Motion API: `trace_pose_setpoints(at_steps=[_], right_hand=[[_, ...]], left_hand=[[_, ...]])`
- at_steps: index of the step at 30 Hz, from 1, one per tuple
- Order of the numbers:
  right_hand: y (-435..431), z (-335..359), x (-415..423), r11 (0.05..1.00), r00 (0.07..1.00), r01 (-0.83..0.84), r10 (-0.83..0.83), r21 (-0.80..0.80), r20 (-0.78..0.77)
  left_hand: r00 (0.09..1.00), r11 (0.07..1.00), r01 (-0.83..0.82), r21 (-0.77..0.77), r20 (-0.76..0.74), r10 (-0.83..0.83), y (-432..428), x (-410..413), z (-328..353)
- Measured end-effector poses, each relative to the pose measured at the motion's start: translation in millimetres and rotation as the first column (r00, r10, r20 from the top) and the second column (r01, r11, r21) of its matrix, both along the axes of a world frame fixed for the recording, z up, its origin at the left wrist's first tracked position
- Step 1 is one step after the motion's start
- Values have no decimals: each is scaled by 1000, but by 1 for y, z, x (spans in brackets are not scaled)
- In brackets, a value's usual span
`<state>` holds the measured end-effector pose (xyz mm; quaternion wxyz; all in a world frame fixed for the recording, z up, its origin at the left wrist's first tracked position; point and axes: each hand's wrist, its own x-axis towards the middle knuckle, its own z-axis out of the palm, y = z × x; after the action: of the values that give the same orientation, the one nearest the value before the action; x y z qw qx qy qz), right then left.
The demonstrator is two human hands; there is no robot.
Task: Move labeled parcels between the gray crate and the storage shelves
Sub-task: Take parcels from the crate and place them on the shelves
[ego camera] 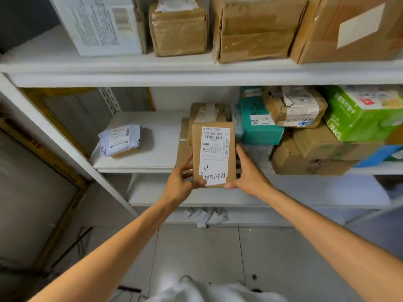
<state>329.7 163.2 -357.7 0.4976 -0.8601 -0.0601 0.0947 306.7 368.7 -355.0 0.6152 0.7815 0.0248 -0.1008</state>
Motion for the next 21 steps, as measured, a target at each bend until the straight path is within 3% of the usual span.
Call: trace_pose_setpoints(at_steps=[5, 12, 16, 21], right_hand=[[-27, -34, -56, 996, 995, 90, -89, 13, -48], [-68, -56, -146, 903, 901, 422, -407, 82, -152], [-94, -74, -194, 764, 758, 642, -617, 70, -212], [-134, -85, -253, 518, 518, 852, -819, 73, -247]], left_hand=[[990, 998, 42, -44, -136, -47, -22, -33, -37], [922, 950, 312, -28, -232, -310, -83, -49, -67], [813, 844, 536, -8, -264, -519, -133, -57, -90], [625, 643, 766, 5, -240, -743, -209, -73, -105]])
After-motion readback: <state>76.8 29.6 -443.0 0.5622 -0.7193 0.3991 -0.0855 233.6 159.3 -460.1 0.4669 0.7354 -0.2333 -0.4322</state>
